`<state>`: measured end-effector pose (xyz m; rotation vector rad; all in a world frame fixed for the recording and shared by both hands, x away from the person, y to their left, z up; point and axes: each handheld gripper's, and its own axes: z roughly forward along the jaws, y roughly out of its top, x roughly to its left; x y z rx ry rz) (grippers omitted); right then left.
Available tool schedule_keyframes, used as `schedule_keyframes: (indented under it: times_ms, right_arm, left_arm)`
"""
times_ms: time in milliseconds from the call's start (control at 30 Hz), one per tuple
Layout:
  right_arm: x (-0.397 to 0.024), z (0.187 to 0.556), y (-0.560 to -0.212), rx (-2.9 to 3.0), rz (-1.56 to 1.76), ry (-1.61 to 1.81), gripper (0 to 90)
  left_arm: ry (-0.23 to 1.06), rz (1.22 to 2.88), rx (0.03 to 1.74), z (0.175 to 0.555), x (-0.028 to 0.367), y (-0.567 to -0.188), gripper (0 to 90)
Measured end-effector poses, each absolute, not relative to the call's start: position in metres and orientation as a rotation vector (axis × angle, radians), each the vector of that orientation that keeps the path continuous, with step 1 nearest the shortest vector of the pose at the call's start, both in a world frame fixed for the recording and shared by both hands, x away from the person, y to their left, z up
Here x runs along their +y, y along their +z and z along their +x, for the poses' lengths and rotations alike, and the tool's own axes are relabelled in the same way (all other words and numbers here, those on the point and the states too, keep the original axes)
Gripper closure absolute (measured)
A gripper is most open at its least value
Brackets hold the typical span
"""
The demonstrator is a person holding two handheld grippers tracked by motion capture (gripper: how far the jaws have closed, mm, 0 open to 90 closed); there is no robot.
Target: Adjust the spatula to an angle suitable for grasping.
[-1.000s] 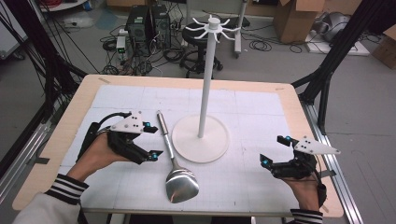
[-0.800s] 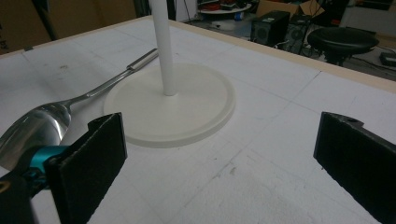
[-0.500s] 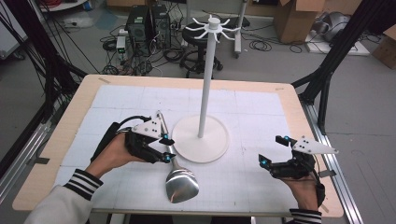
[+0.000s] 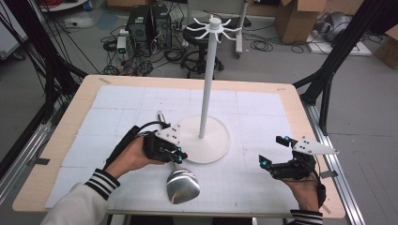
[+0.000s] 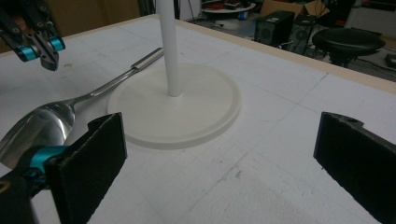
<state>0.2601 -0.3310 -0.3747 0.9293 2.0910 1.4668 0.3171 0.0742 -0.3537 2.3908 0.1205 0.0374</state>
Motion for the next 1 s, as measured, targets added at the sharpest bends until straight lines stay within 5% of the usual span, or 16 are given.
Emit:
schedule_keyframes:
  times_ms: [1000]
  right_arm:
    - [-0.329,0.261,-0.375,2.1,0.918,1.475,1.5]
  left_arm:
    - [-0.02,2.507,0.114,0.312,0.023,-0.394,90.0]
